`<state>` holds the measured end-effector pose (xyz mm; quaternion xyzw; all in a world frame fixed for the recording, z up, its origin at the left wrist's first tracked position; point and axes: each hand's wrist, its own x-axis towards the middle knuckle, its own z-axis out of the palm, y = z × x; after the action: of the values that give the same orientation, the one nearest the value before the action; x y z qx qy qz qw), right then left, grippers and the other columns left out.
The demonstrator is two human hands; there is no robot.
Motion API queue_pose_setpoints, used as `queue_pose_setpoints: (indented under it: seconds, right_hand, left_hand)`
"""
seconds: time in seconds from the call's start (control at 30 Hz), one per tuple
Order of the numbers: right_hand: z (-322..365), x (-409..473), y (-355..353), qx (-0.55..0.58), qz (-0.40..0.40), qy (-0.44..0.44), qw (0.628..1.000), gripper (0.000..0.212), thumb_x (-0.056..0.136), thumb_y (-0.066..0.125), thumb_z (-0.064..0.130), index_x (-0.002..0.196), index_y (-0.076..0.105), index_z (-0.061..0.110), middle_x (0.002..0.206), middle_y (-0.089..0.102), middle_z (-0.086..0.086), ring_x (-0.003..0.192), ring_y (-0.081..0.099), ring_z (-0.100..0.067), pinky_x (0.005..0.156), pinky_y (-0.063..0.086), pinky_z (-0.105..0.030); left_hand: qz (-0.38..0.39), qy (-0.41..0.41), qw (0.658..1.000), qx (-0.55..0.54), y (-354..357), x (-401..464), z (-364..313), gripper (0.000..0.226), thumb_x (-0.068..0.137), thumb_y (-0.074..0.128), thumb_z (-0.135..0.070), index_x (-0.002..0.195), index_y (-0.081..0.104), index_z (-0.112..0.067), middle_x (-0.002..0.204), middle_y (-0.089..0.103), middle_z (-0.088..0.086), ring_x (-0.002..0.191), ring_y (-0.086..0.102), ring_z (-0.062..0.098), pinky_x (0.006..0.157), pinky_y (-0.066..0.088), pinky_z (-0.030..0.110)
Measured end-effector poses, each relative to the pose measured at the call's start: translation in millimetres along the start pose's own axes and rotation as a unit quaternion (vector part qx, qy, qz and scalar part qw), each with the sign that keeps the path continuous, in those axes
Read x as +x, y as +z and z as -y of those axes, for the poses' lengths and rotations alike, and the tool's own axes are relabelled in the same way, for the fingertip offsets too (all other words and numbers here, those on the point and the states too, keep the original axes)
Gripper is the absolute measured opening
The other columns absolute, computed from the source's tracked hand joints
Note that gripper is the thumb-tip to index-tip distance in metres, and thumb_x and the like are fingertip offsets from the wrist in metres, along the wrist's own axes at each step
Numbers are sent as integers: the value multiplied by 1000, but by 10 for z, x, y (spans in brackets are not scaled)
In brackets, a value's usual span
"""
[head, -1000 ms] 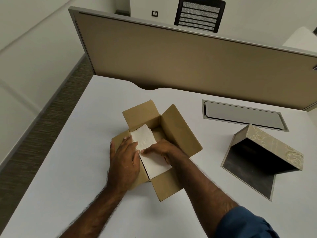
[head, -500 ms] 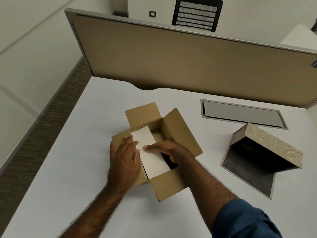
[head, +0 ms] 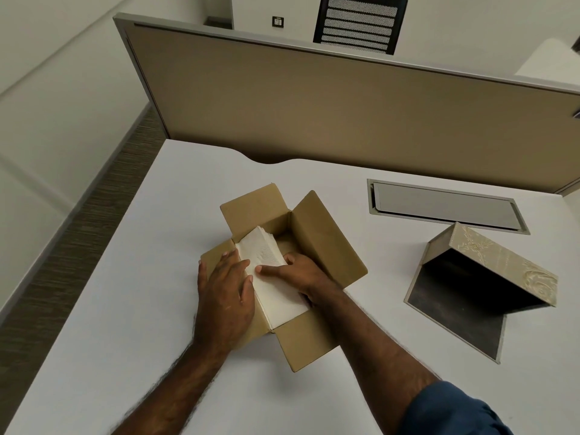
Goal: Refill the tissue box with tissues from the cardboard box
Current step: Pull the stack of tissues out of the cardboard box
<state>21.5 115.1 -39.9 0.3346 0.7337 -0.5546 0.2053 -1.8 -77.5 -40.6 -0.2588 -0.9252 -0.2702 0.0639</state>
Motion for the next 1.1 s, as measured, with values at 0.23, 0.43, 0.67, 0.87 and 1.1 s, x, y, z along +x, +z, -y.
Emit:
queue_pose_setpoints:
  seconds: [0.23, 0.43, 0.67, 0.87, 1.1]
  right_hand:
    - [-55, 1, 69, -103, -58, -94, 989, 73, 82, 71, 79, 123, 66, 18, 113, 72, 2, 92, 69, -13, 63, 47, -17]
    - [-65, -38, 56, -100, -89, -122, 983, 88, 65, 64, 91, 119, 65, 22, 114, 72, 7, 94, 70, -10, 67, 55, -23]
    - [-2, -255, -13, -41, -121, -174, 976, 67, 75, 74, 84, 116, 64, 31, 114, 73, 14, 95, 70, -3, 66, 49, -14]
    - [155, -585, -198, 128, -73, -160, 976, 66, 72, 82, 77, 112, 69, 28, 108, 83, 5, 92, 81, -13, 82, 68, -36]
    - [219, -1020, -493, 279, 68, -150, 946, 48, 88, 70, 57, 122, 70, 22, 104, 81, -4, 95, 80, -24, 83, 65, -36]
  left_hand:
    - [-3, 3, 1000, 9, 1, -6, 20, 29, 90, 73, -9, 119, 72, -5, 135, 69, 18, 129, 63, 35, 121, 24, 60]
    - [-13, 19, 1000, 9, 4, -13, 32, 27, 92, 71, -12, 118, 71, -6, 135, 69, 15, 128, 64, 31, 122, 23, 62]
    - [-6, -2, 1000, -3, -49, 5, -36, 40, 87, 74, -10, 126, 64, -8, 129, 72, 13, 126, 65, 31, 123, 23, 65]
    - [5, -59, 995, -87, -172, 38, -72, 20, 101, 59, -13, 119, 66, -9, 120, 74, 4, 116, 63, 17, 126, 24, 55]
    - [93, -265, 876, -393, -586, 152, -523, 53, 92, 39, -76, 97, 76, -38, 93, 80, -19, 88, 72, -7, 74, 52, 22]
